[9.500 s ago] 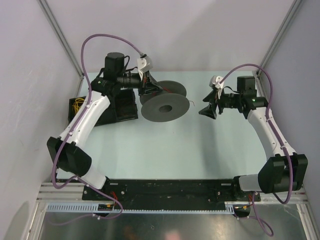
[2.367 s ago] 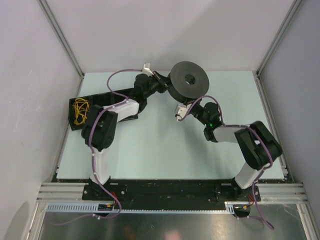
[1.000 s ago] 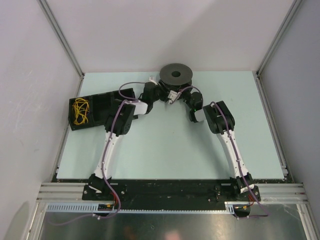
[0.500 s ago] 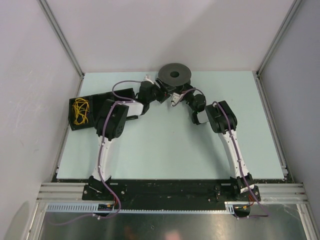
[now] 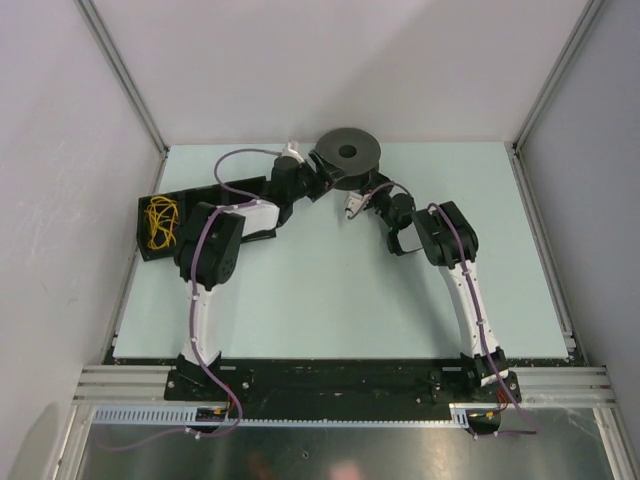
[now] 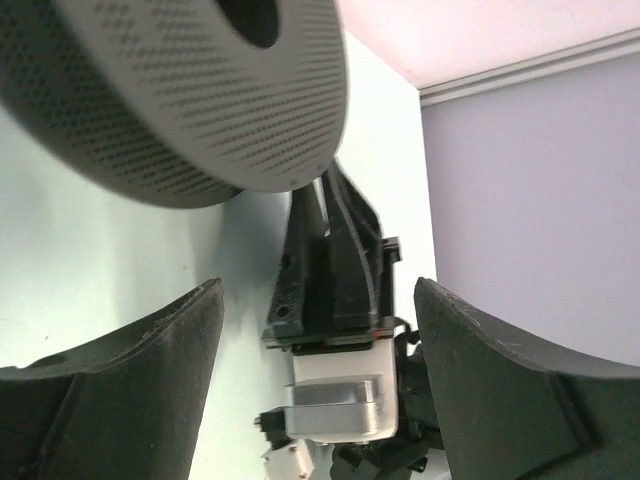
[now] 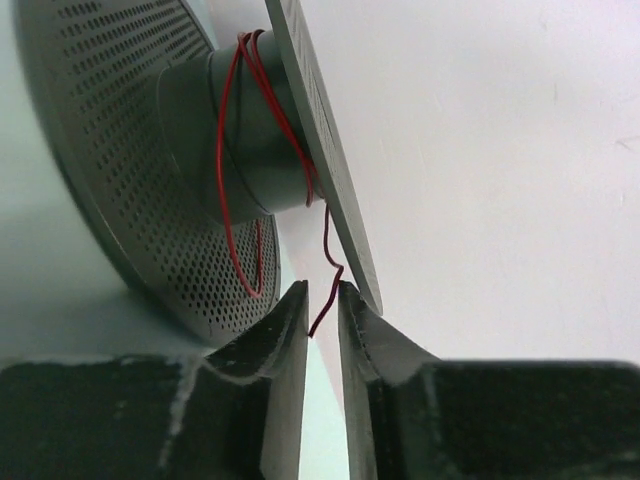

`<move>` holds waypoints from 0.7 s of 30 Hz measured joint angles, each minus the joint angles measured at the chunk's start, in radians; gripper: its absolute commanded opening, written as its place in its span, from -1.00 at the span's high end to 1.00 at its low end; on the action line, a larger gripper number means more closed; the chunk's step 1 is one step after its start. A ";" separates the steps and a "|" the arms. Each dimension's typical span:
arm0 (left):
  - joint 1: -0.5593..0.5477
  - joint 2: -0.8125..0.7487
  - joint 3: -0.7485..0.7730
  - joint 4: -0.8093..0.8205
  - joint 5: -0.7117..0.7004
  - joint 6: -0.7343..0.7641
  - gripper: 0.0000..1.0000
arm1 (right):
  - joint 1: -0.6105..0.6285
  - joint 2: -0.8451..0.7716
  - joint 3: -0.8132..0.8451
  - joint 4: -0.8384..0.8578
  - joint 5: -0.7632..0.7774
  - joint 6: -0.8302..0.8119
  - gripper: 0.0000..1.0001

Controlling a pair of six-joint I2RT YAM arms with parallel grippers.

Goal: Wrap the cables

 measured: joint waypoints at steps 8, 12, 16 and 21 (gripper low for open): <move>0.002 -0.123 0.000 -0.057 -0.002 0.155 -0.70 | 0.001 -0.049 -0.121 0.050 0.001 0.000 -0.05; 0.006 -0.170 0.000 -0.102 -0.008 0.231 -0.70 | 0.004 -0.087 -0.204 0.093 0.007 -0.005 -0.10; 0.015 -0.214 0.000 -0.157 -0.011 0.308 -0.71 | 0.013 -0.142 -0.304 0.111 0.023 -0.004 -0.20; 0.035 -0.278 0.000 -0.235 -0.016 0.436 -0.89 | 0.033 -0.239 -0.452 0.117 0.060 0.011 -0.37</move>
